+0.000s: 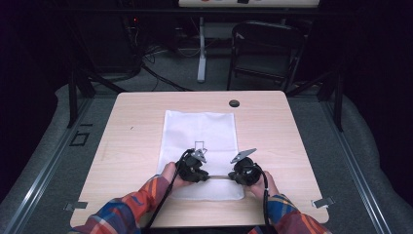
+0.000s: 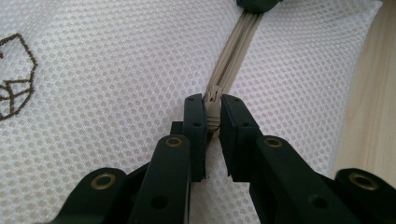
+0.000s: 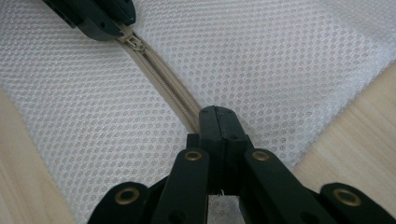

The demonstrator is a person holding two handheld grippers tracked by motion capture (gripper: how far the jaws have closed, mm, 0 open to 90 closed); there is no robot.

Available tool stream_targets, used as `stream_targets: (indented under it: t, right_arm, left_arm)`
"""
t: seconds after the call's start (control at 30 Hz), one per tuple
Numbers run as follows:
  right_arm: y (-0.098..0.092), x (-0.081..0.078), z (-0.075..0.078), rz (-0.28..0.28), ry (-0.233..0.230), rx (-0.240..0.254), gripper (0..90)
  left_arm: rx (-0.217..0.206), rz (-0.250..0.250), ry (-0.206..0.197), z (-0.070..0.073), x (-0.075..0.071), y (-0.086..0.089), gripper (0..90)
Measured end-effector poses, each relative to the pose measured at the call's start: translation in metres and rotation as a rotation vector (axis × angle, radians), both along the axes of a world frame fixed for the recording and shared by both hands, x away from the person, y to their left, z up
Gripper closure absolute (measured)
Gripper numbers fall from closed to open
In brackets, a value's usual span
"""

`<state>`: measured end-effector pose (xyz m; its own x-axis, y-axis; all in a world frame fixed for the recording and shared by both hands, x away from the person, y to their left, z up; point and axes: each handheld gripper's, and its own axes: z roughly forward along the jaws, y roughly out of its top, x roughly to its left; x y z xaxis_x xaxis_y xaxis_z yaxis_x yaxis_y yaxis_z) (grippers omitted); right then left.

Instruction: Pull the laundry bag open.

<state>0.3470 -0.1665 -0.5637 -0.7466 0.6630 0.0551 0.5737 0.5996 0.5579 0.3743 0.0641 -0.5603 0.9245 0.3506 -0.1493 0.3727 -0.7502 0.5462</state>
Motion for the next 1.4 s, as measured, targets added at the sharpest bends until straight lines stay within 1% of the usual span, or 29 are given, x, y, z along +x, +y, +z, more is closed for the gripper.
stream_targets:
  t: [0.1, 0.13, 0.17, 0.2, 0.27, 0.4, 0.47, 0.53, 0.6, 0.67, 0.7, 0.73, 0.83, 0.87, 0.9, 0.93, 0.97, 1.07, 1.1, 1.13, 1.2, 1.33, 1.4]
  right_arm:
    - [0.000, 0.000, 0.000, -0.002, 0.001, 0.004, 90.0]
    - [0.000, 0.000, 0.000, 0.000, 0.001, -0.001, 90.0]
    - [0.000, 0.000, 0.000, 0.001, 0.000, 0.000, 90.0]
    - [0.000, 0.000, 0.000, 0.002, 0.000, -0.002, 90.0]
    - [0.000, 0.000, 0.000, -0.002, 0.005, 0.009, 90.0]
    - [0.000, 0.000, 0.000, -0.002, 0.003, -0.001, 90.0]
    - [0.000, 0.000, 0.000, 0.001, 0.000, -0.005, 90.0]
    - [0.000, 0.000, 0.000, 0.001, 0.000, -0.004, 90.0]
    - [0.000, 0.000, 0.000, 0.002, 0.002, -0.005, 90.0]
    - [0.000, 0.000, 0.000, -0.002, 0.005, 0.008, 90.0]
    - [0.000, 0.000, 0.000, 0.001, 0.008, 0.007, 90.0]
    - [0.000, 0.000, 0.000, 0.001, 0.007, 0.007, 90.0]
    - [-0.001, 0.000, 0.000, 0.000, 0.008, 0.009, 90.0]
    - [0.000, 0.000, 0.000, 0.000, 0.007, 0.008, 90.0]
    - [0.000, 0.000, 0.000, 0.001, 0.005, 0.004, 90.0]
    - [0.000, 0.000, 0.000, 0.000, 0.005, 0.002, 90.0]
    - [0.000, 0.000, 0.000, 0.004, 0.005, -0.005, 90.0]
    - [0.000, 0.000, 0.000, 0.005, 0.002, -0.005, 90.0]
    - [0.000, 0.000, 0.000, 0.005, 0.004, -0.004, 90.0]
    - [0.000, 0.000, 0.000, 0.006, 0.005, -0.005, 90.0]
    - [0.000, 0.001, 0.000, 0.008, 0.007, -0.005, 90.0]
    - [0.000, 0.000, 0.000, 0.006, 0.007, -0.006, 90.0]
    - [0.001, 0.000, 0.000, 0.004, 0.007, -0.007, 90.0]
  left_arm:
    - [0.002, 0.004, 0.001, 0.000, -0.001, 0.003, 80.3]
    - [0.011, 0.007, -0.001, 0.000, -0.001, 0.004, 80.2]
    - [0.014, 0.023, -0.022, 0.000, -0.001, 0.007, 89.2]
    - [0.020, 0.033, -0.012, 0.001, 0.001, 0.010, 89.6]
    - [0.007, 0.068, -0.004, 0.000, 0.005, 0.020, 89.6]
    - [0.007, 0.093, -0.009, 0.001, 0.008, 0.027, 88.2]
    - [-0.008, 0.093, -0.011, 0.002, 0.007, 0.026, 84.8]
    - [-0.017, 0.075, -0.015, 0.003, 0.005, 0.021, 79.5]
    - [-0.007, 0.052, -0.013, 0.002, 0.003, 0.014, 73.5]
    - [0.005, 0.029, -0.013, 0.000, 0.001, 0.008, 68.2]
    - [0.006, 0.028, -0.017, -0.001, 0.001, 0.005, 65.9]
    - [0.012, 0.024, -0.020, -0.001, 0.000, 0.004, 65.8]
    - [0.008, 0.018, -0.032, -0.002, 0.000, 0.002, 66.0]
    - [0.004, 0.010, -0.042, -0.002, 0.000, 0.001, 66.3]
    - [-0.010, 0.004, -0.055, -0.001, -0.001, 0.001, 66.9]
    - [-0.015, -0.012, -0.056, 0.000, -0.002, -0.001, 68.3]
    - [-0.007, -0.026, -0.064, -0.001, -0.003, -0.003, 69.2]
    - [-0.002, -0.028, -0.077, -0.003, -0.004, -0.007, 72.8]
    - [-0.016, -0.023, -0.069, -0.003, -0.004, -0.007, 75.0]
    - [-0.018, -0.023, -0.064, -0.004, -0.003, -0.007, 76.9]
    - [-0.019, -0.024, -0.066, -0.004, -0.004, -0.007, 77.9]
    - [-0.009, -0.043, -0.079, -0.004, -0.006, -0.009, 81.0]
    - [0.007, -0.043, -0.092, -0.003, -0.008, -0.010, 81.2]
